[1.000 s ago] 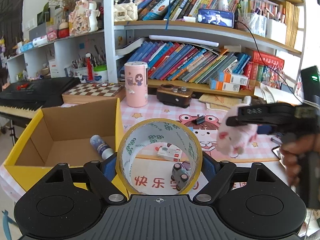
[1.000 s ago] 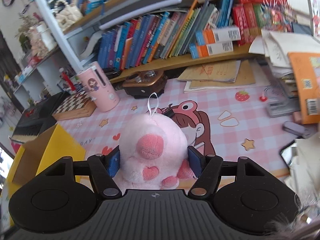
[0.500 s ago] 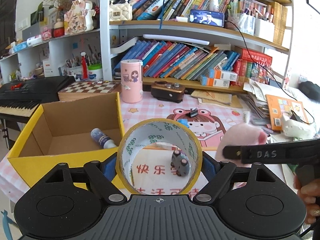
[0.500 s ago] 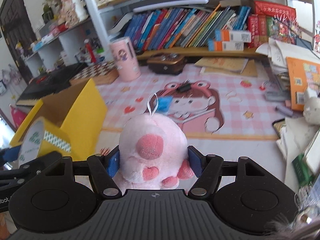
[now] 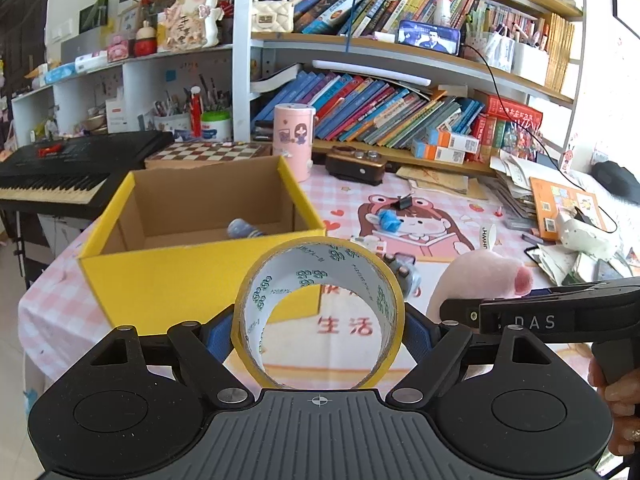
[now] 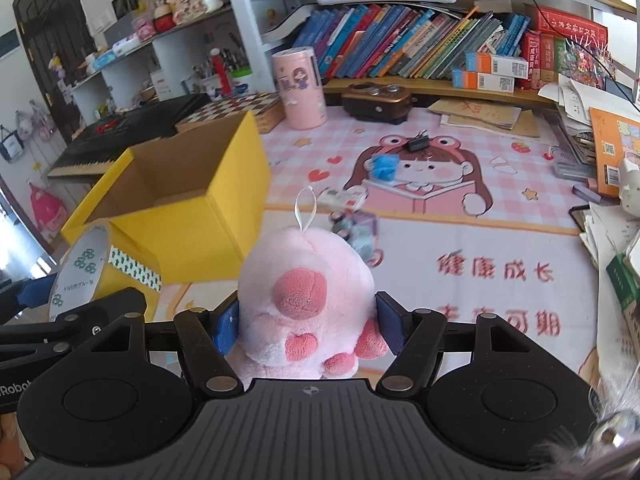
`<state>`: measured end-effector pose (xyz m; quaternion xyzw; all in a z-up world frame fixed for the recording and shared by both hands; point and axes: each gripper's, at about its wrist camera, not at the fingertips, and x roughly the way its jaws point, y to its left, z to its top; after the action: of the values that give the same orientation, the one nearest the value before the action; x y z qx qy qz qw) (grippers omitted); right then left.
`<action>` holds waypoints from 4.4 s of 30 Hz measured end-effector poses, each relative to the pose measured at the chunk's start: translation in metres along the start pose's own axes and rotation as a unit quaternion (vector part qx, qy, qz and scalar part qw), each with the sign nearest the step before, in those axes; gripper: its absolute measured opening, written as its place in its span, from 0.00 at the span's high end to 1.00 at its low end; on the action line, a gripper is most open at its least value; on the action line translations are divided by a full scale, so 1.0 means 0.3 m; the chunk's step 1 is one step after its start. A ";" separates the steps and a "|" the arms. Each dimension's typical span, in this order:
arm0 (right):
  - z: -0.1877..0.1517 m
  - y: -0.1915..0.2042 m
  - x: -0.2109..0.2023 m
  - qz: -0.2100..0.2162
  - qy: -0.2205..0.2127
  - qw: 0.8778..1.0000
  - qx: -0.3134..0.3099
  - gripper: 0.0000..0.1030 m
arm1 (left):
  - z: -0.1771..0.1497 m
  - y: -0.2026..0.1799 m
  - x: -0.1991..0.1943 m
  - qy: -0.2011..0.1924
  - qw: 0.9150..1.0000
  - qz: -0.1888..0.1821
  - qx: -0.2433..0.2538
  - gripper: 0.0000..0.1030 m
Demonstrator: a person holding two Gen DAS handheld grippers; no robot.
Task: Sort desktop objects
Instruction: 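Lift the tape roll with the left tool while the right tool lifts the plush pig, then carry the tape roll and plush pig over the yellow box with both tools, then open the left tool to drop the tape roll while the right tool drops the pig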
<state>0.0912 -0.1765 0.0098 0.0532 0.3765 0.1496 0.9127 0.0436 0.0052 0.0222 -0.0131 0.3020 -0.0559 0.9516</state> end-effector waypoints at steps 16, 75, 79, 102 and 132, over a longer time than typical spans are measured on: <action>-0.168 0.198 -0.026 0.006 0.035 0.999 0.015 0.36 | -0.128 0.159 -0.145 0.024 1.000 -0.002 -0.003 0.19; 0.084 0.383 0.022 0.056 -0.029 0.997 -0.051 0.36 | 0.025 0.328 -0.201 -0.080 0.996 0.037 -0.014 0.19; 0.203 0.366 0.029 0.065 -0.066 0.994 -0.059 0.35 | 0.112 0.333 -0.151 -0.101 0.994 0.050 -0.008 0.19; 0.574 0.320 0.409 0.105 -0.079 0.982 -0.132 0.35 | 0.274 0.309 0.362 -0.022 0.988 0.140 0.057 0.19; 0.569 0.609 0.922 0.199 0.109 0.917 -0.328 0.18 | 0.244 0.326 0.434 0.032 0.983 0.180 0.022 0.18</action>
<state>0.3543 0.0863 -0.0162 -0.1922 0.3847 0.4478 0.7839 0.2010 0.0870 0.0016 0.0646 0.3279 0.1097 0.9361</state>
